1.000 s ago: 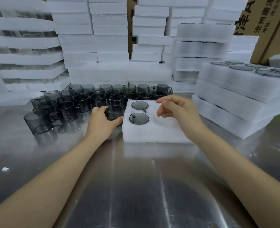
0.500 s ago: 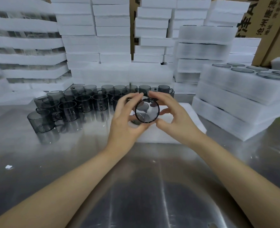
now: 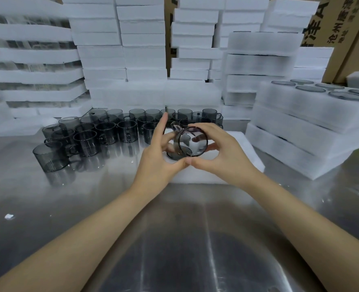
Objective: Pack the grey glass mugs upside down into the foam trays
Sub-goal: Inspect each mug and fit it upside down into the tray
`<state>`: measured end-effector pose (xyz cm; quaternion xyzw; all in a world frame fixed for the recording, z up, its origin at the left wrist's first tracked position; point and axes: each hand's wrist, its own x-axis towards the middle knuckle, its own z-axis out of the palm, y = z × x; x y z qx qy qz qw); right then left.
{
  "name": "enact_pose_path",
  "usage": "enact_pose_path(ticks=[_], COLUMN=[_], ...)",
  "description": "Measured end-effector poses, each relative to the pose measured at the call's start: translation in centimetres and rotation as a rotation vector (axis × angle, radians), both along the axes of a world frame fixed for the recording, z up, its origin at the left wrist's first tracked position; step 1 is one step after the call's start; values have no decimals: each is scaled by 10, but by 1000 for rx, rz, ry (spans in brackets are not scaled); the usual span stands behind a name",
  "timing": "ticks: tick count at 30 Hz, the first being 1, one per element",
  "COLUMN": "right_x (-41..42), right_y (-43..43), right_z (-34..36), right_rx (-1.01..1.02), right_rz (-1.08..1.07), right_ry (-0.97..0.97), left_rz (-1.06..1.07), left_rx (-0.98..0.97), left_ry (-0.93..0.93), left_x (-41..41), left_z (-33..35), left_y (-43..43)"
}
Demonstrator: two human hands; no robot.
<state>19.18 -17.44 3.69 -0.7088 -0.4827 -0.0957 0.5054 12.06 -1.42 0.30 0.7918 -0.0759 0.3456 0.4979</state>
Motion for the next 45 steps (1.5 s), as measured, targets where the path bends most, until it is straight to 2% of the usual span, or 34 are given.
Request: enact_pose_path(ticks=[3, 8, 10, 12, 16, 20, 25, 37, 41, 45], right_x=[4, 33, 42, 48, 45, 26, 16, 21, 9, 2], right_y=[2, -12, -25, -37, -43, -31, -22, -25, -23, -17], right_z=[2, 12, 18, 23, 31, 31, 20, 12, 10, 4], right_rx=[156, 494, 511, 486, 385, 138, -221, -529, -694, -982], right_rz=[-67, -355, -426, -483, -462, -321, -382, -344, -309, -295], right_ry=[161, 503, 598, 597, 617, 513, 157, 31, -216, -303], left_rz=[27, 150, 186, 202, 259, 263, 279, 268, 265, 289], left_rx=[19, 73, 27, -36, -85, -41, -8, 83, 89, 108], left_ry=[-20, -74, -55, 6, 107, 150, 140, 133, 121, 105], left_x=[-1, -2, -1, 1, 5, 5, 5, 5, 5, 5], left_z=[0, 3, 2, 0, 0, -1, 0, -2, -3, -4], left_y=[-2, 6, 12, 15, 18, 18, 17, 17, 18, 18])
